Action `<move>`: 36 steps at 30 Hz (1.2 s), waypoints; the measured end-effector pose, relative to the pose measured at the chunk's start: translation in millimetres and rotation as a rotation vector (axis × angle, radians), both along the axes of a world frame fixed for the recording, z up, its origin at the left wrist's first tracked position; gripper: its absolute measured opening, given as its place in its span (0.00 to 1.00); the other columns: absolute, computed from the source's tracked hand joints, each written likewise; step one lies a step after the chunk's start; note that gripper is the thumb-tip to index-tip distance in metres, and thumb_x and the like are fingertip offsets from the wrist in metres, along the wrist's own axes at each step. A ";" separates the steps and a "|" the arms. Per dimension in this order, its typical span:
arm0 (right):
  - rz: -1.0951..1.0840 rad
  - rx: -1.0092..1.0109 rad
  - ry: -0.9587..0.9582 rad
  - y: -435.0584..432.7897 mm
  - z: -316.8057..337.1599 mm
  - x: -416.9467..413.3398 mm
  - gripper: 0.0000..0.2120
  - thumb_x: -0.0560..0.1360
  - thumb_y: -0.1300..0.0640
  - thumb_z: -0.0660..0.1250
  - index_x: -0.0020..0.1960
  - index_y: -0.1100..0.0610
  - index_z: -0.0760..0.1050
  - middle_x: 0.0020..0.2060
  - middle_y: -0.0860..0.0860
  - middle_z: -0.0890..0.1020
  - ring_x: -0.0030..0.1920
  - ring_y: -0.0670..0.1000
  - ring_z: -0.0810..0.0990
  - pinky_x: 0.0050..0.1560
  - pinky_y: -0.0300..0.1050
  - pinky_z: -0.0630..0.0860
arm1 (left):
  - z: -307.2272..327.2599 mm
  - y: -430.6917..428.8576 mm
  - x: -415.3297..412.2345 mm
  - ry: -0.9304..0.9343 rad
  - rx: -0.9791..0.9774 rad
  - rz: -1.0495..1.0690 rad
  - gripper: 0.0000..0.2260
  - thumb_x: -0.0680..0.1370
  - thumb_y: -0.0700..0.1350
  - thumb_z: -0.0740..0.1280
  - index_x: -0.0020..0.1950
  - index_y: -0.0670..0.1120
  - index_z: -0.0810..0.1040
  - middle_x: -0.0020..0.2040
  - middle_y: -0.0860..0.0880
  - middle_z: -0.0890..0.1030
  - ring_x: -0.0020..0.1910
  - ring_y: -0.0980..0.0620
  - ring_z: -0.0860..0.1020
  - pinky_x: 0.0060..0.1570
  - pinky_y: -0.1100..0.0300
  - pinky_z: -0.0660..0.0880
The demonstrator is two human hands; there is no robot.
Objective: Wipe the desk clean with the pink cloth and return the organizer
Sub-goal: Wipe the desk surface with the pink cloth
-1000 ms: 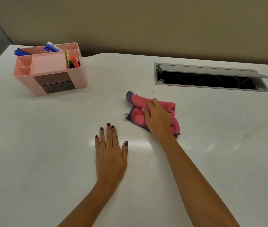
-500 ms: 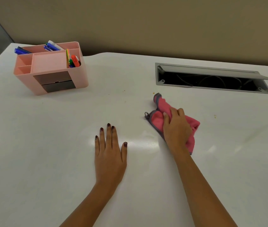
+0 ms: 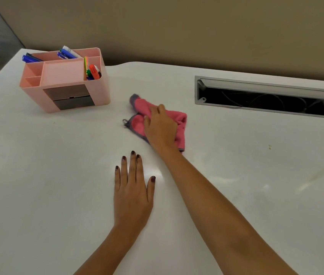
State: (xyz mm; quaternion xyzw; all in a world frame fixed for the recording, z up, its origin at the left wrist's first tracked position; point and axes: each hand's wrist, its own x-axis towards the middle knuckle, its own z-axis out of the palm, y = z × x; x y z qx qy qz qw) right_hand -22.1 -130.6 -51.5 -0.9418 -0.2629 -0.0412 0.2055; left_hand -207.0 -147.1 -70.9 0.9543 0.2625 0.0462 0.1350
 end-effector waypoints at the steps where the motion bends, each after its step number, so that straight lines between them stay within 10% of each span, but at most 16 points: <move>1: 0.083 0.018 0.000 1.8 -1.0 -12.8 0.15 0.79 0.51 0.57 0.61 0.57 0.72 0.55 0.52 0.74 0.37 0.53 0.77 0.31 0.46 0.71 | 0.7 0.6 0.3 -0.004 -0.009 -0.002 0.31 0.80 0.58 0.39 0.77 0.43 0.53 0.78 0.45 0.55 0.78 0.45 0.51 0.76 0.50 0.48; 5: 0.249 0.087 0.013 -24.4 -3.9 -46.6 0.14 0.78 0.51 0.58 0.59 0.55 0.74 0.52 0.49 0.75 0.32 0.48 0.74 0.28 0.41 0.65 | 2.6 3.5 -2.4 -0.072 -0.117 -0.023 0.32 0.78 0.60 0.36 0.77 0.46 0.50 0.78 0.51 0.51 0.78 0.52 0.47 0.76 0.57 0.40; 17: -0.342 0.045 0.012 -47.8 -0.6 47.8 0.15 0.79 0.51 0.57 0.60 0.58 0.73 0.54 0.55 0.75 0.44 0.58 0.78 0.37 0.48 0.68 | 6.9 42.2 -81.3 -0.020 -0.084 0.252 0.30 0.78 0.57 0.40 0.78 0.46 0.48 0.79 0.49 0.45 0.78 0.50 0.43 0.77 0.49 0.44; 36: 0.485 0.046 -0.017 24.6 -5.1 -87.2 0.14 0.79 0.50 0.59 0.59 0.55 0.74 0.53 0.51 0.75 0.32 0.49 0.74 0.23 0.40 0.65 | -3.3 43.7 -86.2 0.055 0.063 0.253 0.28 0.80 0.53 0.46 0.77 0.40 0.54 0.77 0.41 0.57 0.77 0.43 0.56 0.75 0.43 0.54</move>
